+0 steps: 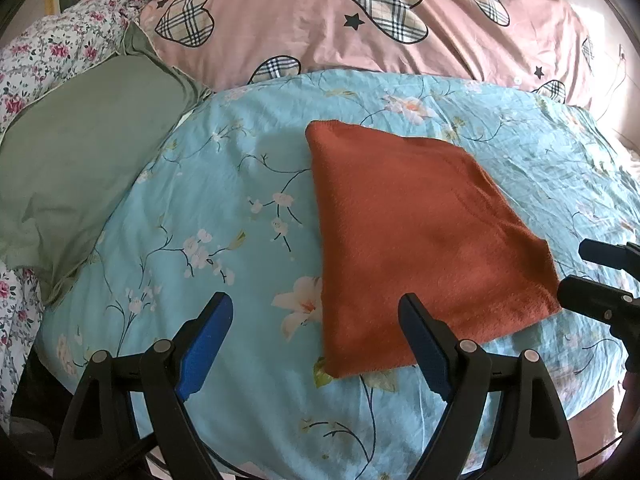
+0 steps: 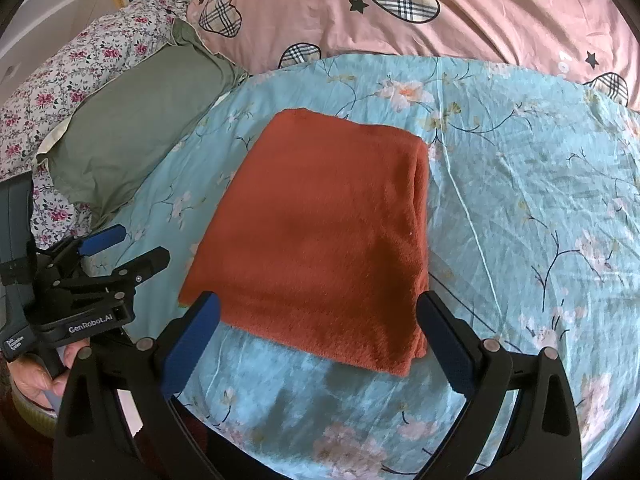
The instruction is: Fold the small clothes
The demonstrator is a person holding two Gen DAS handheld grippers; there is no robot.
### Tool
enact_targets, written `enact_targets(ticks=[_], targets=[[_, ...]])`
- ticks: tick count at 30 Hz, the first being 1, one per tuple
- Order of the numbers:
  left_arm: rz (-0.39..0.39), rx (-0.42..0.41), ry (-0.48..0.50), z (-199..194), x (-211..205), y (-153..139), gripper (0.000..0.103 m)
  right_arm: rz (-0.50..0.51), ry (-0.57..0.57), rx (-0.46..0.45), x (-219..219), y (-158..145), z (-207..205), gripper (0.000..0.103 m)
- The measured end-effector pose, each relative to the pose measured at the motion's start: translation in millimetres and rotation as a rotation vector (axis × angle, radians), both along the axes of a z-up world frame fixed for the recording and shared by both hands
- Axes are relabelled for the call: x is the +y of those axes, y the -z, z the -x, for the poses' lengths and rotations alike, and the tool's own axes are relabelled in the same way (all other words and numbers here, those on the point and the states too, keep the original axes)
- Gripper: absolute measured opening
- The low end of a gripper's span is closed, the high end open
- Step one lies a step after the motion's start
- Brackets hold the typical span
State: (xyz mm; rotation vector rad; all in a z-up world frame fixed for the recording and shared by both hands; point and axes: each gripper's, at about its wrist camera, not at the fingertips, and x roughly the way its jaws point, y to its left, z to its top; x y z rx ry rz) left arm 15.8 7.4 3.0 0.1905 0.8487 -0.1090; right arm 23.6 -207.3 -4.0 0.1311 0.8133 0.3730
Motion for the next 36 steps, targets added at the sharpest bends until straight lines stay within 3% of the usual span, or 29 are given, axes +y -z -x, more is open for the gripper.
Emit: enact_targets(ticks=[19,36], targets=[[-0.008,-0.01,0.035,-33,-15,-11,0.085,0.059,0.009,-0.021,-15,-13,-39,0.098],[-0.024,-0.003,-0.015,-69,-15,-4,0.085,0.036,-0.011,0.039,-10,5,-72,0.098]])
